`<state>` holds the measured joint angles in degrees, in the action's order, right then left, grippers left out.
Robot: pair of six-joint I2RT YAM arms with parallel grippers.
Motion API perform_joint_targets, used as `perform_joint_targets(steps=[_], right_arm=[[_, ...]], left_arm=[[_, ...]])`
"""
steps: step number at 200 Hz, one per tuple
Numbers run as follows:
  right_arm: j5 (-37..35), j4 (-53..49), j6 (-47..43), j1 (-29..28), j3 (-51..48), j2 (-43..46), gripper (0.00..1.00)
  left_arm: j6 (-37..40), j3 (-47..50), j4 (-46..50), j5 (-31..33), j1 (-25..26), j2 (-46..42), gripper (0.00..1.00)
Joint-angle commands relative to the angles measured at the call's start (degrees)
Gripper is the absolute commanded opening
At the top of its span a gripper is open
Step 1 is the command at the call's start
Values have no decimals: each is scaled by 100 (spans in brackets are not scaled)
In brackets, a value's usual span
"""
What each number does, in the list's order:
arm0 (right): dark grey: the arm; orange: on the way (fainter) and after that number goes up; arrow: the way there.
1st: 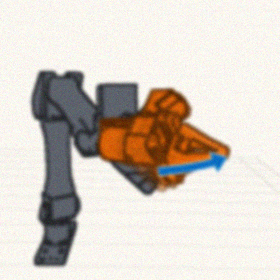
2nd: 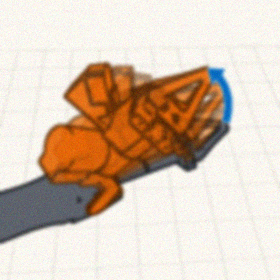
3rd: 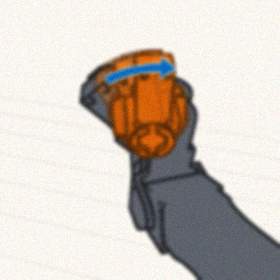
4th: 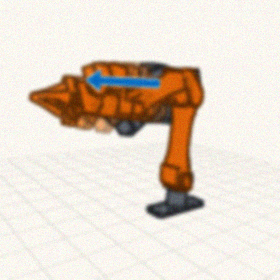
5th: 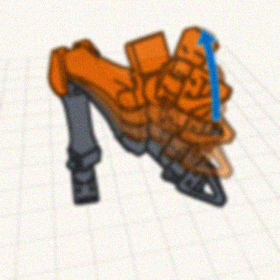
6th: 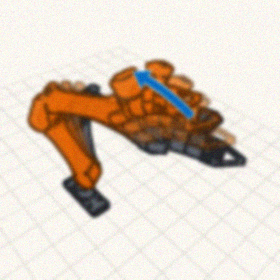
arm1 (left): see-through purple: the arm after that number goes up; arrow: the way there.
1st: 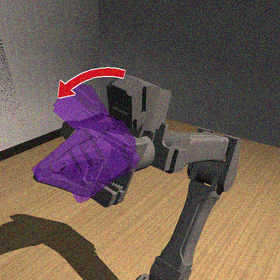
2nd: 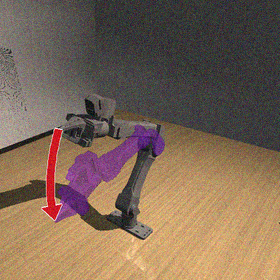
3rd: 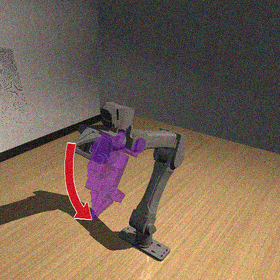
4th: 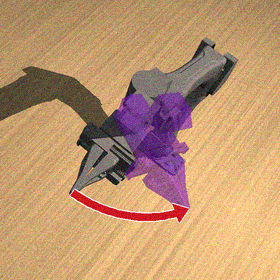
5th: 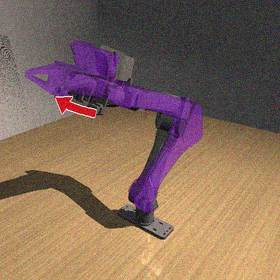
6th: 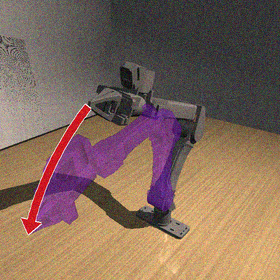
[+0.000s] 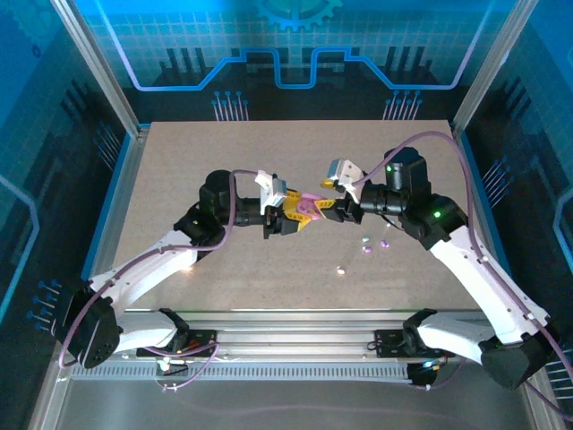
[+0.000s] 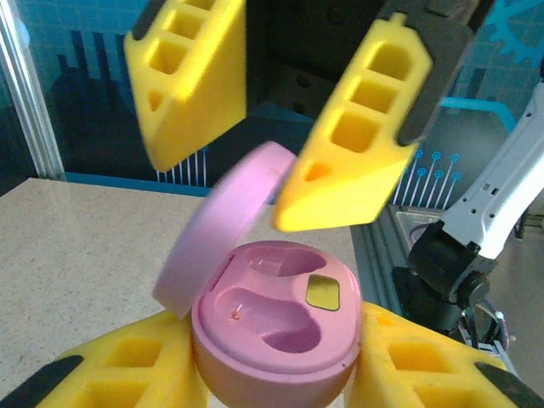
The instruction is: Insert wireless bluetooth earbuds into charging case
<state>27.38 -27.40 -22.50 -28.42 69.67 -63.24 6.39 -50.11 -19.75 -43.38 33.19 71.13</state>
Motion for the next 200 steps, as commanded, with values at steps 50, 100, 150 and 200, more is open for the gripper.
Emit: perform_joint_targets(steps=[50,100,150,200], right_arm=[[534,-162,-32,70,268,-276,34],[776,-281,8,77,426,-458,23],[835,-363,55,118,543,-491,6],[830,-218,144,118,511,-434,5]], left_arm=[[64,-209,-148,-282,34,76,38],[198,-210,-19,-285,52,72,38],[335,-206,107,-207,50,59,45],[262,-184,71,-189,65,72,57]])
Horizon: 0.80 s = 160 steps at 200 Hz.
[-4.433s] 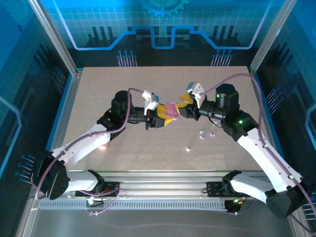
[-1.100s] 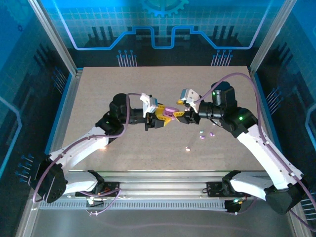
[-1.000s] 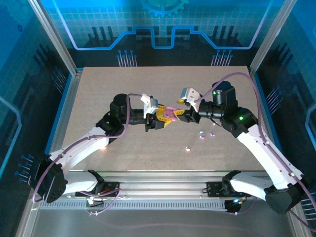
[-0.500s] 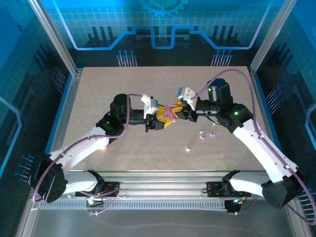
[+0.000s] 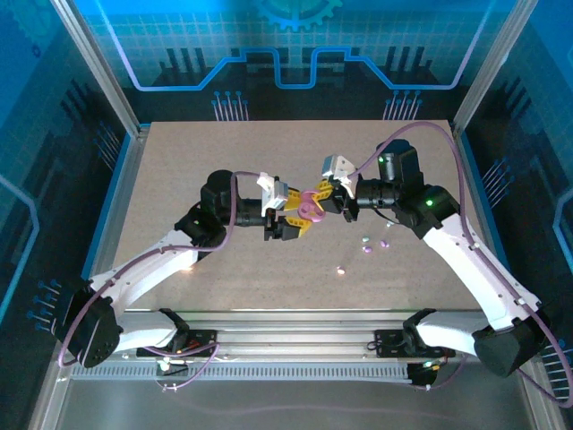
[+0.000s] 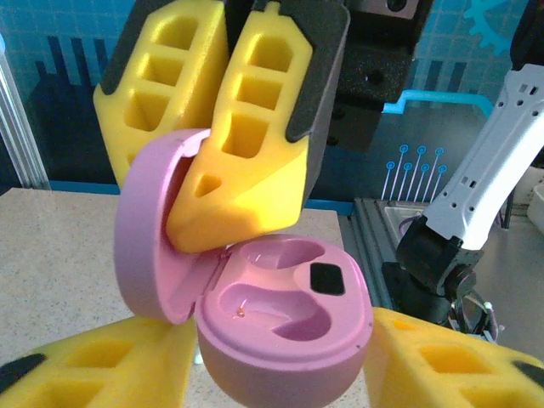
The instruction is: Insert wireless bluetooth earbuds into charging case
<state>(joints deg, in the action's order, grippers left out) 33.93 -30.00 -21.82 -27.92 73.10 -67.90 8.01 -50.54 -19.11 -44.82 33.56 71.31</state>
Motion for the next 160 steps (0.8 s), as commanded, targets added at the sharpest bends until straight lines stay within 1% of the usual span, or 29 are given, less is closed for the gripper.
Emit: perform_joint_targets(steps=[1,29,103,160], right_arm=[[170,44,79,68,169,36,5],[175,85,89,59,144,60,6],[119,311,174,56,-50,204,6],[-105,258,-11,6,-112,219,6]], left_arm=[[98,-140,1,-45,28,57,57],[-63,-158,-154,-17,45,100,61],[-113,-214,-271,39,82,234,60],[-361,-184,-635,9,94,262,66]])
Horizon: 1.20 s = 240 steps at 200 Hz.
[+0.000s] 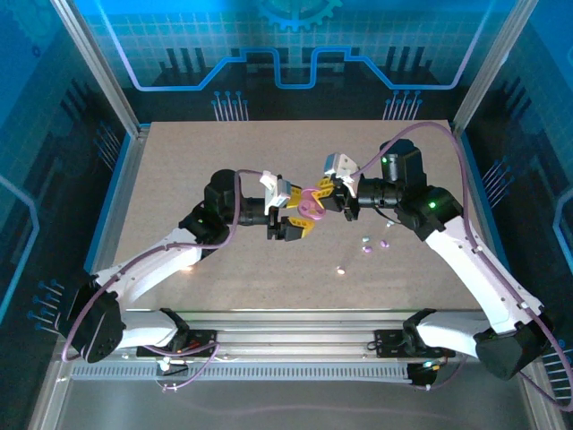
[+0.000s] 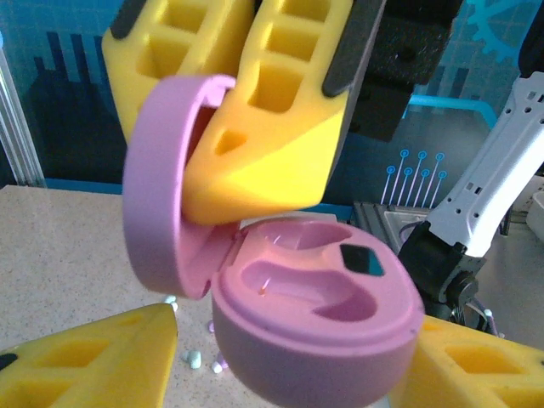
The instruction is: Insert wireless bluetooth earbuds into charging case
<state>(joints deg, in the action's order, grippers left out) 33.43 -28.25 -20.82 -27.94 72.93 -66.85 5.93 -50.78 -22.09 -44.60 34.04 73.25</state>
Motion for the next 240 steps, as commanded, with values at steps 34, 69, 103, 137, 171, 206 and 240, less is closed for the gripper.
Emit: perform_joint_targets(steps=[34,69,103,137,171,206,240], right_arm=[[-94,142,-147,-16,-160,140,6],[-119,153,-133,-28,-165,162,6],[-56,202,-66,-31,-167,158,6],[-73,143,-31,-28,-147,128,9],[-178,105,86,-31,-112,135,13],[-530,-50,257,4,-31,196,29],[-655,-67,886,129,35,495,37]], left_arm=[[-209,-164,-394,28,45,106,65],[-189,-175,-332,72,41,119,55],[-112,-191,-227,57,51,110,48],[-67,-191,-187,65,53,101,39],[-31,-145,-186,98,50,93,35],[-21,-52,-260,113,51,50,34],[24,60,-326,321,51,-12,34]])
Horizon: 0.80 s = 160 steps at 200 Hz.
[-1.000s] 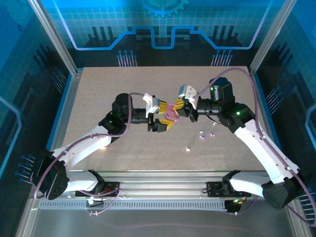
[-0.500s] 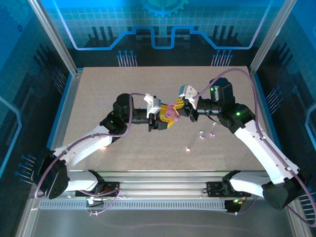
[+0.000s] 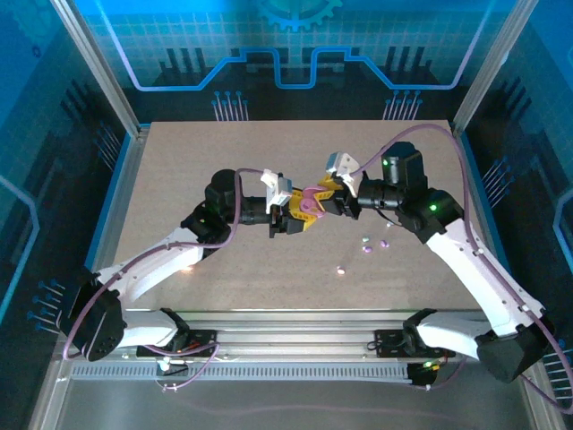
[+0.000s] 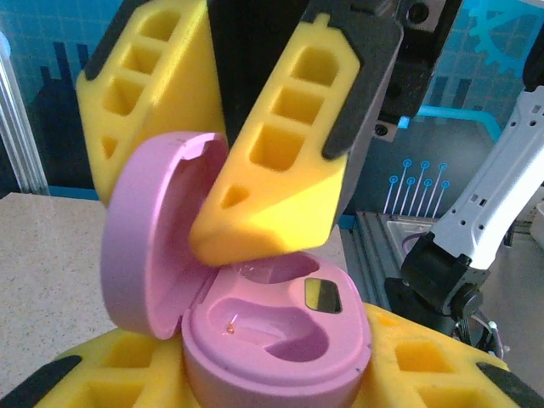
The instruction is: Insert wireless bluetooth earbuds into charging case
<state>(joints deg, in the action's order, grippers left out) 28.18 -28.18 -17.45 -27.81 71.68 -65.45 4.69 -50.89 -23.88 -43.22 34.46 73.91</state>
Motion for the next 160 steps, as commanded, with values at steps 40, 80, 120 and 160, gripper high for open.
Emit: perform_joint_targets(steps=[40,80,120,160], right_arm=[[-844,-138,1974,406,67,1118,48],[-2084,-1009,3474,1216,-281,1514,49],[-1666,-1999,4502,2116,-989,752,41],[-1931,-1805,5034,2126,-2045,124,38]], left_arm=[[92,305,-431,455,0,-139,34],[-43,580,-867,769,1,-236,34],[-412,863,-1470,890,4,-248,34],[-453,947,-1541,965,2,-315,34]])
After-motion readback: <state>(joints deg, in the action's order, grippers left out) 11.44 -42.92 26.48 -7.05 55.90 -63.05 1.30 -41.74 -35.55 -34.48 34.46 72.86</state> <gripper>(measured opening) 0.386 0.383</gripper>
